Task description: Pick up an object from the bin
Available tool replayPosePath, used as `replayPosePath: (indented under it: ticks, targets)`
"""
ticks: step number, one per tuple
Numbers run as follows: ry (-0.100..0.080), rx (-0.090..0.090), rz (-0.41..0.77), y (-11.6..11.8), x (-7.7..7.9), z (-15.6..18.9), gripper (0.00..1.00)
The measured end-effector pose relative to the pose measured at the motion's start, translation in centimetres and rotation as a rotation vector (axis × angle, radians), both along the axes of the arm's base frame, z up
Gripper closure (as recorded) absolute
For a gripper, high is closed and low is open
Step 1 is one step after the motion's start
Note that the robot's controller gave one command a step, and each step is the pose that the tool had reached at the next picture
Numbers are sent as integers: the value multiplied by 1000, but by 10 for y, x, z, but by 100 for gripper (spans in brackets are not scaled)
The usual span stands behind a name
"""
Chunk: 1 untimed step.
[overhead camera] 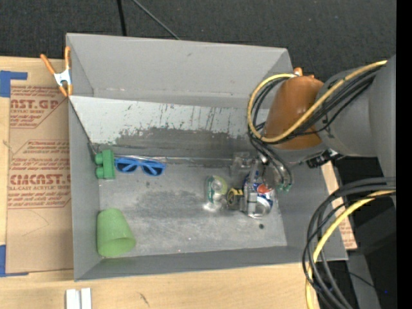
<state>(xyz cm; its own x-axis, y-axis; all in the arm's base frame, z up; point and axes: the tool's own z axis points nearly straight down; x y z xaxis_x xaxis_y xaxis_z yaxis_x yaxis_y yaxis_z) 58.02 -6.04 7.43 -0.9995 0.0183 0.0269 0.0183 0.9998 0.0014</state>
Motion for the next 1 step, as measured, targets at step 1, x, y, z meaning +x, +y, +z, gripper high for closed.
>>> replayPosePath:
  ticks: [1]
  targets:
    - [5, 0, 1, 1, -1, 2, 100]
